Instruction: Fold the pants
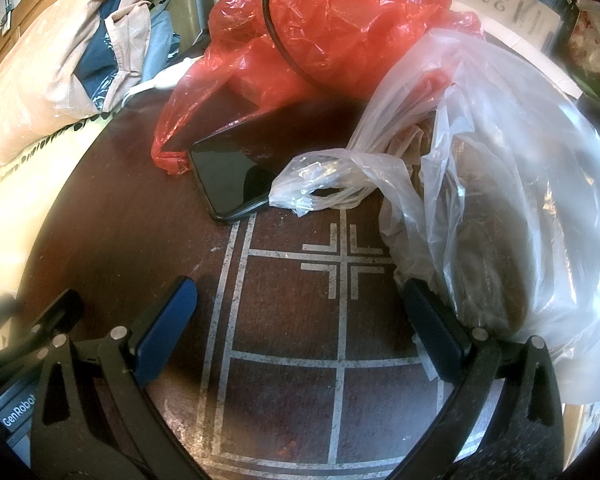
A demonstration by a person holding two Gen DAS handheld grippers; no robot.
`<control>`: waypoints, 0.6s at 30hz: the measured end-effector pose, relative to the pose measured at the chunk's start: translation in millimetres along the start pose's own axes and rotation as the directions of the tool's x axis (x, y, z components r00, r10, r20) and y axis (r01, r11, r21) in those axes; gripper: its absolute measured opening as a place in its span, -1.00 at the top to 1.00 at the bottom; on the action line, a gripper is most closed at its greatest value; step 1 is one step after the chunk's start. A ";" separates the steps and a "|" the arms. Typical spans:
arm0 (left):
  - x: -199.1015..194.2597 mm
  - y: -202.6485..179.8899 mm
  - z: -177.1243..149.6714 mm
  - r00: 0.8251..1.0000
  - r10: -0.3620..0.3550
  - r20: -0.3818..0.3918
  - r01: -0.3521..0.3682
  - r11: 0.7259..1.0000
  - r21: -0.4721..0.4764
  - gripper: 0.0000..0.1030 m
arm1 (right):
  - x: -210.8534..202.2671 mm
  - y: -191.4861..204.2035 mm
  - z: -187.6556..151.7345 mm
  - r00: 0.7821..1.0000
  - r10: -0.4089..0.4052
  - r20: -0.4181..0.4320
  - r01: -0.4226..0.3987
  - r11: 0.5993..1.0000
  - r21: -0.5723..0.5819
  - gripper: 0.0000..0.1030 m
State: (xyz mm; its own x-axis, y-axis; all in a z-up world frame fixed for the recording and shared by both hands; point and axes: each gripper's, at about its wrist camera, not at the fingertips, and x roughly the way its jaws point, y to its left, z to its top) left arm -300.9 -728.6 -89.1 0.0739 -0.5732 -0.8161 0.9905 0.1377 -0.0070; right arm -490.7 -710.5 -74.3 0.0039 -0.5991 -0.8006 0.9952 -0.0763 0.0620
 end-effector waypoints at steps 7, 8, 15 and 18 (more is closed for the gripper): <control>0.0 0.0 0.0 1.000 0.001 0.000 -0.001 1.000 0.000 -1.00 | -0.1 -0.3 0.1 1.000 0.001 0.000 -0.001 1.000 0.000 -1.00; 0.4 0.4 0.1 1.000 0.000 0.000 0.000 1.000 0.000 -1.00 | -0.1 -0.3 0.1 1.000 0.001 0.000 -0.001 1.000 0.000 -1.00; 0.4 0.3 0.1 1.000 0.001 0.000 -0.001 1.000 0.000 -1.00 | 0.0 -0.1 0.3 1.000 0.002 0.000 -0.002 1.000 0.000 -1.00; 0.4 0.3 0.1 1.000 0.001 0.000 -0.001 1.000 0.000 -1.00 | -0.1 -0.2 0.3 1.000 0.005 0.001 -0.005 1.000 0.000 -1.00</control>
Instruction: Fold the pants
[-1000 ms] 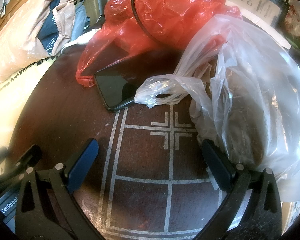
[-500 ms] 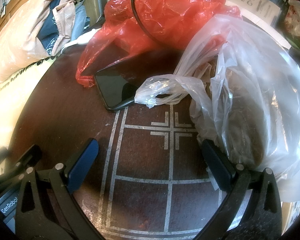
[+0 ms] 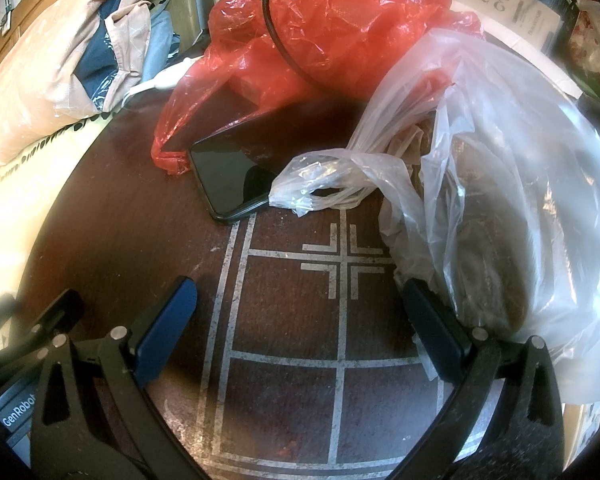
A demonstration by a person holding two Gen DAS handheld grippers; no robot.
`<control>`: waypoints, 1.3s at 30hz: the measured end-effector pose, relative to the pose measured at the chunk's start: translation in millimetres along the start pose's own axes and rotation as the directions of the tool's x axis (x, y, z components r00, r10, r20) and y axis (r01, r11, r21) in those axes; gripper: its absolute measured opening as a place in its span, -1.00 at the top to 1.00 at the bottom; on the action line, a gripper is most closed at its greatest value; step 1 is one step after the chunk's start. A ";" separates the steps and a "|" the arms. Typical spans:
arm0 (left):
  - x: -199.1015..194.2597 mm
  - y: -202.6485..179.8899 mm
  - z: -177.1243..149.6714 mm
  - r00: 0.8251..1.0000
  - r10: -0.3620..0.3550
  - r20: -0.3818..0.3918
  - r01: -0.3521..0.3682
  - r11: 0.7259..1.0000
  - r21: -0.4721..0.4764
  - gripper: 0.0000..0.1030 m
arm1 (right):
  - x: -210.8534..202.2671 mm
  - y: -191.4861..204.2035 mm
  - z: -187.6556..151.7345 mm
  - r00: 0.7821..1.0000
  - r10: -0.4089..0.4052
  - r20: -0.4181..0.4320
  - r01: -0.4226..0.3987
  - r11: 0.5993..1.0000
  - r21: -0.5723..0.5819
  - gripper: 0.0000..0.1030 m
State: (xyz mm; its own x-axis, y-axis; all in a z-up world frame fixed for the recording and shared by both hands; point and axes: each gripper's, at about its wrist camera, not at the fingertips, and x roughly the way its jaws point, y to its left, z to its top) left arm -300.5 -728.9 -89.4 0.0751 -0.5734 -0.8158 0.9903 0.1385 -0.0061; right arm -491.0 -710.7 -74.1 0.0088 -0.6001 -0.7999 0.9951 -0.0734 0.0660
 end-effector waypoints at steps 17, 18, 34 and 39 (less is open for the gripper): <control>0.1 0.0 0.0 1.000 0.001 0.000 -0.001 1.000 0.000 -1.00 | 0.0 0.0 0.4 1.000 0.002 0.000 -0.002 1.000 0.000 -1.00; 0.0 0.0 0.0 1.000 0.001 0.000 -0.001 1.000 0.000 -1.00 | 0.0 -0.2 0.3 1.000 0.002 0.000 -0.002 1.000 0.000 -1.00; -0.3 -0.5 -0.1 1.000 0.002 0.001 -0.002 1.000 0.000 -1.00 | -0.1 -0.3 0.6 1.000 0.024 0.004 -0.024 1.000 0.000 -1.00; -0.2 -0.5 -0.2 1.000 0.002 0.001 -0.002 1.000 0.000 -1.00 | -0.1 -0.1 0.8 1.000 0.025 0.004 -0.025 1.000 0.000 -1.00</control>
State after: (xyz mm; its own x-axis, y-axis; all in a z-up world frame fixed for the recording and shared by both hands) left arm -301.0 -728.7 -89.3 0.0775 -0.5736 -0.8154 0.9901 0.1401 -0.0044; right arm -491.1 -711.2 -73.6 0.0332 -0.6051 -0.7955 0.9946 -0.0586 0.0861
